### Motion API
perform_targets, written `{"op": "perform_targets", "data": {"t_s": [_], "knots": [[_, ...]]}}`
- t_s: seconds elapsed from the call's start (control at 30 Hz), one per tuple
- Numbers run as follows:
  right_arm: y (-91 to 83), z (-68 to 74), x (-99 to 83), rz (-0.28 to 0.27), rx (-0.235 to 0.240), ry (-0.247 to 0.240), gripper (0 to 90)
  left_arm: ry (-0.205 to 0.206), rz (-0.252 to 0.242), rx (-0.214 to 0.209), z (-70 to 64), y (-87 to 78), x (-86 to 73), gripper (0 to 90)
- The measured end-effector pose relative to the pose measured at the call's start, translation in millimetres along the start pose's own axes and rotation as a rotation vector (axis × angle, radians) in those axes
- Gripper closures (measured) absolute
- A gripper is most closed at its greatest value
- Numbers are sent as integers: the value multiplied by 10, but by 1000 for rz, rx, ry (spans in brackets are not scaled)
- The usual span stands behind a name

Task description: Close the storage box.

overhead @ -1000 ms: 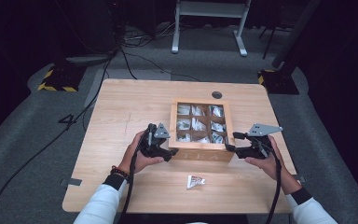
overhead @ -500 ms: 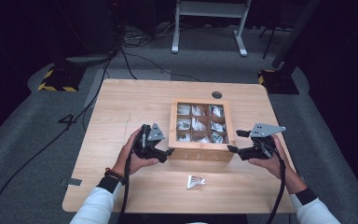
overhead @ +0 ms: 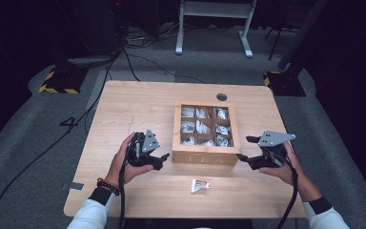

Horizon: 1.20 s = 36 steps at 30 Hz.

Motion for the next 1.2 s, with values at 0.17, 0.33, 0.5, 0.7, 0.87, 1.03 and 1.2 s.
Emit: {"op": "perform_targets", "data": {"t_s": [0.17, 0.33, 0.5, 0.7, 0.87, 1.03, 1.2], "knots": [[-74, -27, -76, 3, -19, 16, 248, 7, 12, 34, 12, -84, -87, 174], [-140, -66, -176, 8, -46, 26, 255, 9, 30, 64, 38, -134, -200, 174], [-202, -126, -310, 11, -75, 52, 254, 10, 53, 93, 57, -176, -312, 174], [-232, -179, -474, 27, -100, 71, 253, 15, 79, 118, 82, -224, -416, 174], [-256, -216, -600, 31, -127, 94, 245, 2, 87, 122, 80, -242, -531, 173], [-278, -261, -780, 46, -146, 131, 240, -20, 112, 126, 89, -247, -679, 173], [-277, -270, -942, 60, -146, 156, 240, -43, 142, 122, 127, -248, -858, 173]]}}
Point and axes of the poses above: each handheld gripper's, and its own axes: y roughly forward along the jaws, x roughly out of its top, z roughly to its left, the point moved 7 cm from there along y, roughly forward along the jaws, and after that the axes turned 5 degrees about z, right-handed, at the moved point
